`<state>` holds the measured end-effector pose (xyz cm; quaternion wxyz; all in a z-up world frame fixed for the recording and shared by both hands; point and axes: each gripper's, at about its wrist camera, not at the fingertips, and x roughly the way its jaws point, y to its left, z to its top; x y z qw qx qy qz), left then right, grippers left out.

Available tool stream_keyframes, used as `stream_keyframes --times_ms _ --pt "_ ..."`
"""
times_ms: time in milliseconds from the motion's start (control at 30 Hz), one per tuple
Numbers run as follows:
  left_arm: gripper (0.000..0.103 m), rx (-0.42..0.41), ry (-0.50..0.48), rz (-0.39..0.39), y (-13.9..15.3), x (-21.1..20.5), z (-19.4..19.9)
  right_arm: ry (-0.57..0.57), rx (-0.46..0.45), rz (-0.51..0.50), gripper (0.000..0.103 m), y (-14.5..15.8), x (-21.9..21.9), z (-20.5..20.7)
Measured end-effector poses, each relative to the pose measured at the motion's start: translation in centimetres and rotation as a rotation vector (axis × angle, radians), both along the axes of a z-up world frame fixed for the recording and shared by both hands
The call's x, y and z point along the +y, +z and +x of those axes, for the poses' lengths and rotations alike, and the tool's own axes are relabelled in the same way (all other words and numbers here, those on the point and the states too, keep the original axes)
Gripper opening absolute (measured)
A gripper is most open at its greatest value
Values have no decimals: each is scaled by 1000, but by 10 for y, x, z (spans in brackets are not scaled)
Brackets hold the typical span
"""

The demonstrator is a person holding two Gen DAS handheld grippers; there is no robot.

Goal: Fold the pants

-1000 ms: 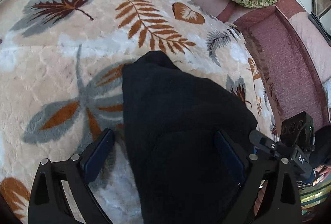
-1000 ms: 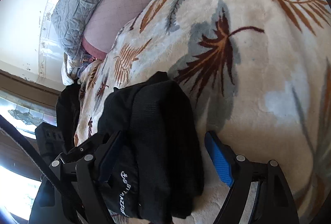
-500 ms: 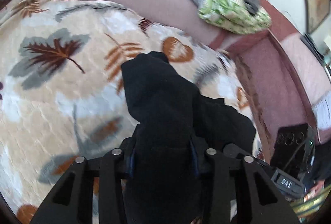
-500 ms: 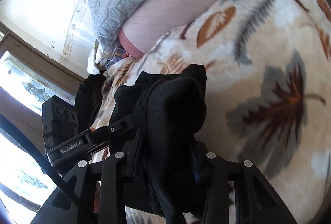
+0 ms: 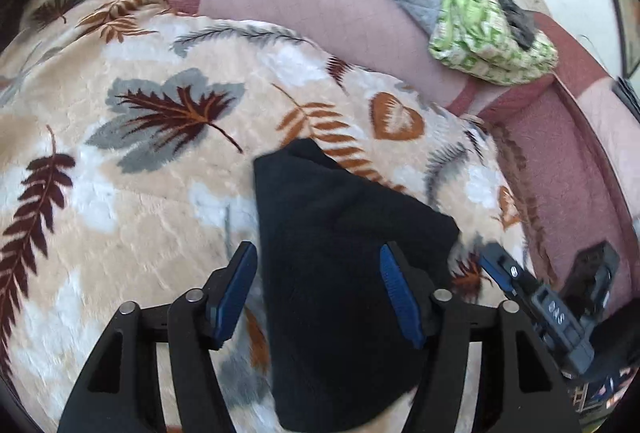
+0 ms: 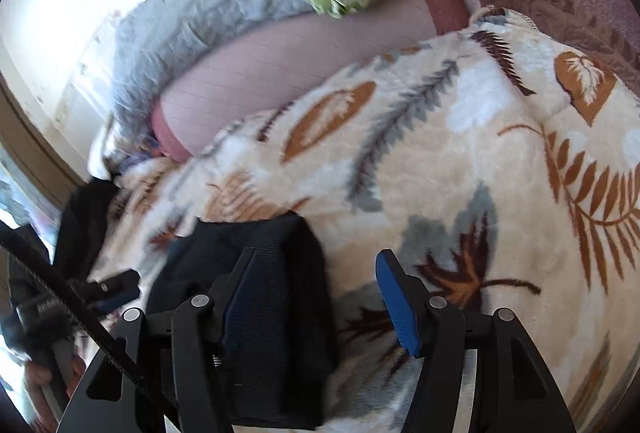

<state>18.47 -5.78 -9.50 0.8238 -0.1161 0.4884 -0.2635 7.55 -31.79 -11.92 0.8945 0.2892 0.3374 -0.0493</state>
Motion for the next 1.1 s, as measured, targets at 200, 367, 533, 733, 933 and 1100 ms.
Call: stream_keyframes --times_ms 200,367,533,733,933,1100 --pt "71 -32 -82 104 -30 -28 -30 93 -64 128 66 2 17 2" --pt "72 -136 -87 239 -28 -43 -45 71 33 107 66 -19 13 13" --pt "81 -148 -12 148 -7 -8 -89 -10 22 150 66 -21 -8 -4" --pt "83 -105 114 119 -26 38 -133 -63 16 80 66 -8 -1 -33" --pt "83 -179 152 213 -43 63 -166 -85 25 -24 71 -5 30 -87" --pt "83 -201 172 224 -46 76 -174 -149 142 -144 72 -25 42 -108"
